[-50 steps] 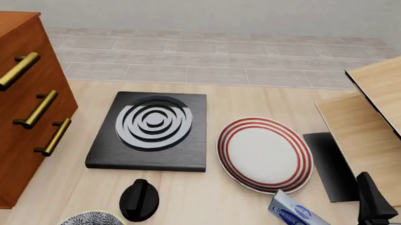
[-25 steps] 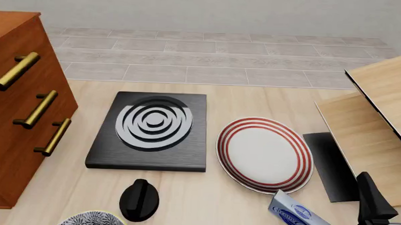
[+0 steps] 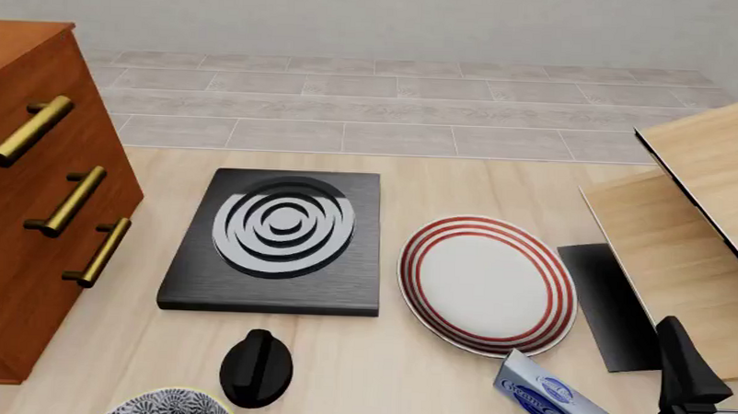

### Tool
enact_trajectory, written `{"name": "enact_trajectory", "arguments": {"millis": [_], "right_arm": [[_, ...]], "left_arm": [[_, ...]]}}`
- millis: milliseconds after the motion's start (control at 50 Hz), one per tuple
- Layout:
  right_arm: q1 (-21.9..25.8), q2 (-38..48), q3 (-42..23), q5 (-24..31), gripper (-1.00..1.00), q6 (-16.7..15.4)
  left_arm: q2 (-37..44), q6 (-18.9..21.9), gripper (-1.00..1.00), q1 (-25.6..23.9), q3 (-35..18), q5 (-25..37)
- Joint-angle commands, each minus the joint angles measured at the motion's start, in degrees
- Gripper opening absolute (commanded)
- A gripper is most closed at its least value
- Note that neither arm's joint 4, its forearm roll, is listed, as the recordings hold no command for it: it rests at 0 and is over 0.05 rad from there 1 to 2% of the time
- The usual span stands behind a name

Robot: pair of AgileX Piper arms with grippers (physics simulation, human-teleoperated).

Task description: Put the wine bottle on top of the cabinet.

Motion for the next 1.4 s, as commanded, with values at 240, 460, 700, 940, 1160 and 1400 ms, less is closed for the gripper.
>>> {"name": "enact_trajectory", "arguments": {"millis": [240,460,700,940,1160,1400], "right_arm": [[0.00,0.00,0.00,0.00,1.00,0.00],[0.00,-0.01,0.00,0.00,1.00,-0.01],[0.00,0.00,0.00,0.00,1.00,0.01],[0.00,0.00,0.00,0.00,1.00,0.00],[0.00,0.00,0.00,0.00,1.00,0.00],[0.01,0.01,0.00,0.00,1.00,0.00]], "left_arm": [[-5.00,-0.36,-1.00,2.78,13.36,-6.75],[-7.34,-1.28,-1.00,2.67,20.61,-10.26],[-8.83,-1.95,-1.00,4.49,27.24,-13.88],[-9.98,-2.75,-1.00,4.57,29.97,-14.26],[-9.87,-2.58,1.00,4.35,28.77,-13.24],[-10.58,-2.41,1.00,3.66,27.09,-11.74]]}}
